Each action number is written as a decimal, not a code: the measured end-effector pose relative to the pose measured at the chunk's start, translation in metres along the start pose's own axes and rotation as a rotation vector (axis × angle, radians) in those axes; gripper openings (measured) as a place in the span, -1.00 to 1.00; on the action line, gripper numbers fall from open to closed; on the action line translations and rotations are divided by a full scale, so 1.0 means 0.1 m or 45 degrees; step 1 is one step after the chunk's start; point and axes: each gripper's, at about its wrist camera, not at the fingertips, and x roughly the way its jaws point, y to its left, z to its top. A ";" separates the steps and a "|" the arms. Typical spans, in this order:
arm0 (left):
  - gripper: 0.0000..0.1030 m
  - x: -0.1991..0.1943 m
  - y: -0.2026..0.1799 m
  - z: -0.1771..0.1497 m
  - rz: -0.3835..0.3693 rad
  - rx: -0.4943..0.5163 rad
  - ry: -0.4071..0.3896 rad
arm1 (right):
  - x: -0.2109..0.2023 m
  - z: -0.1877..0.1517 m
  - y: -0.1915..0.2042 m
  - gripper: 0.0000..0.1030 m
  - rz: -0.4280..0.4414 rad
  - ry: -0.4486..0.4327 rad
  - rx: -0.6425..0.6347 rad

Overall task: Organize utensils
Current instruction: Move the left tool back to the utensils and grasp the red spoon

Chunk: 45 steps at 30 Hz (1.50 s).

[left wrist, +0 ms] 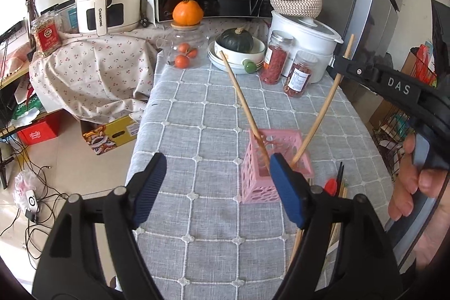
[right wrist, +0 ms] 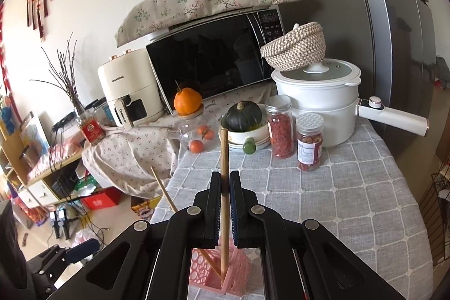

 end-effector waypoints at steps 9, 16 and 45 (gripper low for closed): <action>0.55 0.01 -0.03 -0.06 -0.041 -0.015 0.050 | -0.05 0.01 -0.10 -0.49 0.048 0.059 0.087; 0.60 0.07 -0.14 -0.20 -0.105 -0.024 0.163 | -0.50 0.09 -0.31 0.20 0.027 0.051 0.053; -0.40 0.77 -1.43 -0.60 -0.367 0.291 0.562 | -0.56 -1.14 -1.80 0.33 -0.304 0.800 0.311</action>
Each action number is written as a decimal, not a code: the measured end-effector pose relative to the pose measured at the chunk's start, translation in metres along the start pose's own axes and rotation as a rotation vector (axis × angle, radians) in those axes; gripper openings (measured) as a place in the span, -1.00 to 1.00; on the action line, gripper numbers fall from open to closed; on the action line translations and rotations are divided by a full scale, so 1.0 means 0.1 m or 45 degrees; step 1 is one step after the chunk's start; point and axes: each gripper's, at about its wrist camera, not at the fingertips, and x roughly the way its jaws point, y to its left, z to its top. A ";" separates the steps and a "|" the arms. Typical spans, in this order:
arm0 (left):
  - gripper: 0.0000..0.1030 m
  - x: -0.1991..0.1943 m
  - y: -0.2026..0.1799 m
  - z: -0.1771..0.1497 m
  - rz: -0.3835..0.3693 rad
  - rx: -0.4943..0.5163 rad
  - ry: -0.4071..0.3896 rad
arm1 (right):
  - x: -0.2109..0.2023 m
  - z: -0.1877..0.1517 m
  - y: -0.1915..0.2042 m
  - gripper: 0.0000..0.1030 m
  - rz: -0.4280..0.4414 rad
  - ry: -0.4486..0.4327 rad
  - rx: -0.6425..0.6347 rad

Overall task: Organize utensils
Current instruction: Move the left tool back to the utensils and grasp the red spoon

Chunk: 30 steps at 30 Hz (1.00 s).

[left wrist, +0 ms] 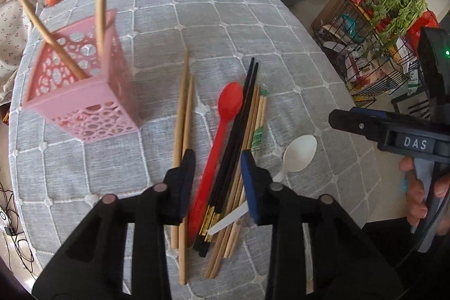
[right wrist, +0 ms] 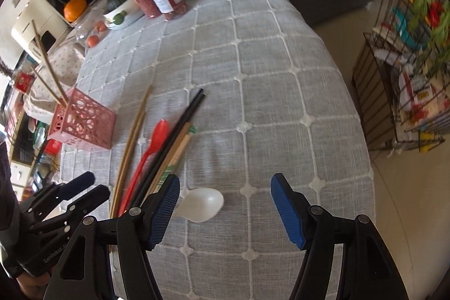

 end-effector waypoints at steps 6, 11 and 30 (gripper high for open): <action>-0.61 0.31 -0.10 0.23 0.054 0.041 0.037 | 0.09 -0.01 -0.12 0.33 0.009 0.055 0.040; -0.69 0.48 -0.13 0.30 0.074 0.045 0.082 | 0.18 -0.06 -0.18 0.33 0.042 0.119 0.046; -0.99 0.14 -0.16 0.27 0.041 0.038 -0.071 | 0.44 -0.16 -0.15 -0.08 0.194 0.231 0.082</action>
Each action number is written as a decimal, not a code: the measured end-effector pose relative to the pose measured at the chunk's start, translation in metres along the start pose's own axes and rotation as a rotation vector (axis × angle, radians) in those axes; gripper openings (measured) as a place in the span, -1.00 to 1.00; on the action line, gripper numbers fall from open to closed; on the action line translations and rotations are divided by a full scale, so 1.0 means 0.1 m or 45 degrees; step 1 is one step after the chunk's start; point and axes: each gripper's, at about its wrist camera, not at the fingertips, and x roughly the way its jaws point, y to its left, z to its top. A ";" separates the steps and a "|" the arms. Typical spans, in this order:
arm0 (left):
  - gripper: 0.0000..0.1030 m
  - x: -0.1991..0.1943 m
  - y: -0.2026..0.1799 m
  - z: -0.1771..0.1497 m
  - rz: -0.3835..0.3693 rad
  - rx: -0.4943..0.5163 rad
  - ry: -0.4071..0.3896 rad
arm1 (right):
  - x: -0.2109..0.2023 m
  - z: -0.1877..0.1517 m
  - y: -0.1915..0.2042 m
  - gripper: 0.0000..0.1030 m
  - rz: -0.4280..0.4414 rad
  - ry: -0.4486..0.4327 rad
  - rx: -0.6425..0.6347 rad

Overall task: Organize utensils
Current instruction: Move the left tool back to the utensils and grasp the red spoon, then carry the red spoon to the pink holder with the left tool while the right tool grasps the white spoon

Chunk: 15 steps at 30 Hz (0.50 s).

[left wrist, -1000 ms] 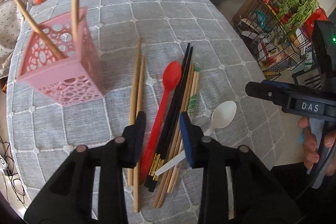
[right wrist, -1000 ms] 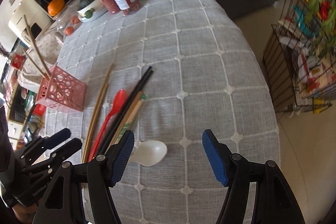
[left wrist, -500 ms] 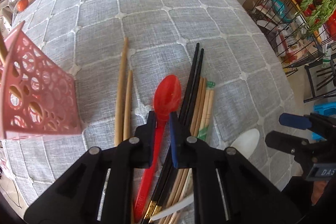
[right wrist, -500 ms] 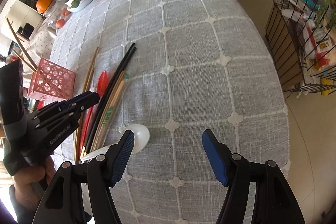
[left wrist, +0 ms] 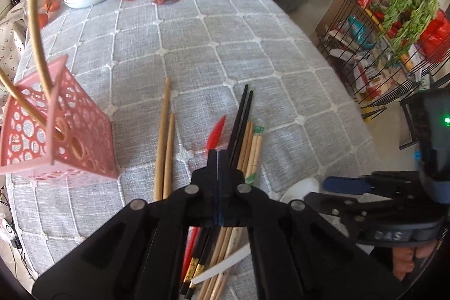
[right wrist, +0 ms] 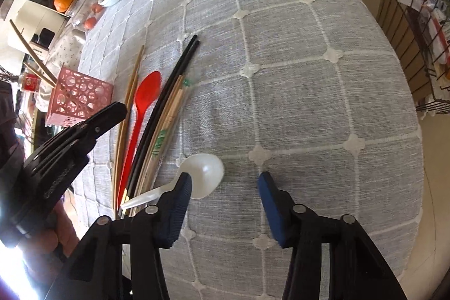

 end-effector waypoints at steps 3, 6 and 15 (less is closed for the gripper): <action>-0.99 -0.03 -0.04 0.01 -0.018 0.024 -0.012 | 0.03 0.01 -0.01 -0.29 0.043 -0.010 0.017; -0.98 -0.02 -0.04 0.00 -0.022 0.034 -0.007 | 0.06 0.02 -0.04 -0.63 0.097 -0.023 0.068; -0.37 0.03 0.01 0.03 -0.040 -0.002 0.033 | 0.00 0.07 -0.05 -0.90 0.144 -0.039 0.046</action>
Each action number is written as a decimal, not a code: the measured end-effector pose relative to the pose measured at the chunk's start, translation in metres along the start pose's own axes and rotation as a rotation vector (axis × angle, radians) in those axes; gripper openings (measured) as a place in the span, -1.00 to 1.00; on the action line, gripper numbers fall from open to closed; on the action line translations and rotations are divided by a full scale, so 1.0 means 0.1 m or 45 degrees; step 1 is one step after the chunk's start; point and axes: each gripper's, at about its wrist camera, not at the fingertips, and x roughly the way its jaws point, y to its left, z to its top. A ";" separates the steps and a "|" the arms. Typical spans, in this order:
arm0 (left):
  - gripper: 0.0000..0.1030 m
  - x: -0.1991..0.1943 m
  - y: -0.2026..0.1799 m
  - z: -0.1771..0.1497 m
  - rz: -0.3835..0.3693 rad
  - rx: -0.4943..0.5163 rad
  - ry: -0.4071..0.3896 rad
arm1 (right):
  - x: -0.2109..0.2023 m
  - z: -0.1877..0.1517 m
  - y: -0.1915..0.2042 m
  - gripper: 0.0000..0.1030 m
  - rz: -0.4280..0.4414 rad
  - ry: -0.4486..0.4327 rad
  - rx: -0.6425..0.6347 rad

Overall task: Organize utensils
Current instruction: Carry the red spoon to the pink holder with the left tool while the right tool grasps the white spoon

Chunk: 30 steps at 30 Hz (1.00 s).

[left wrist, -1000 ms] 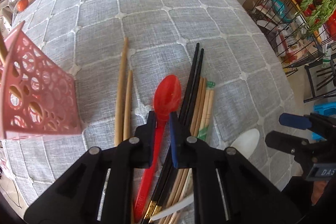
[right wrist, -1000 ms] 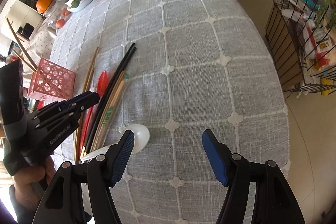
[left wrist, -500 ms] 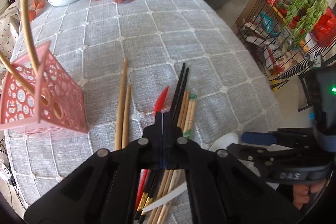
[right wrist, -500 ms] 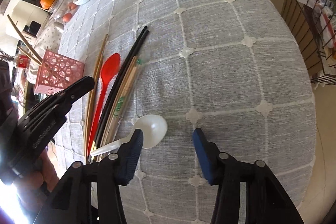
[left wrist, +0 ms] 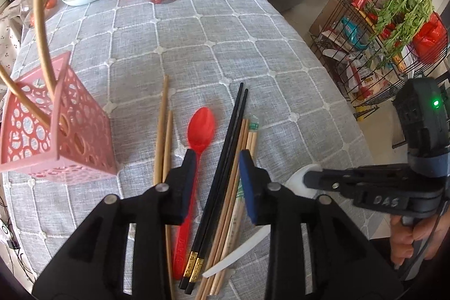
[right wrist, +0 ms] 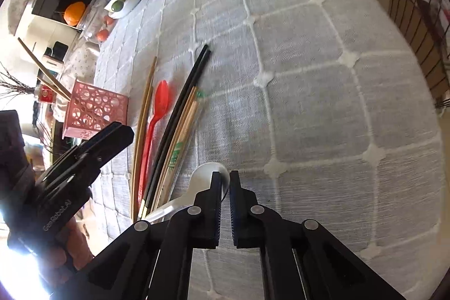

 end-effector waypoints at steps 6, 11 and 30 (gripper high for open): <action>-0.37 0.19 0.03 0.12 0.055 -0.033 0.038 | -0.22 0.09 -0.06 -0.91 -0.028 -0.062 0.000; -0.36 0.35 0.03 0.17 0.096 -0.036 0.066 | -0.32 0.11 -0.05 -0.92 -0.045 -0.083 -0.037; -0.43 0.42 -0.05 0.23 0.136 0.034 0.024 | -0.49 0.02 0.03 -0.93 -0.070 -0.122 -0.108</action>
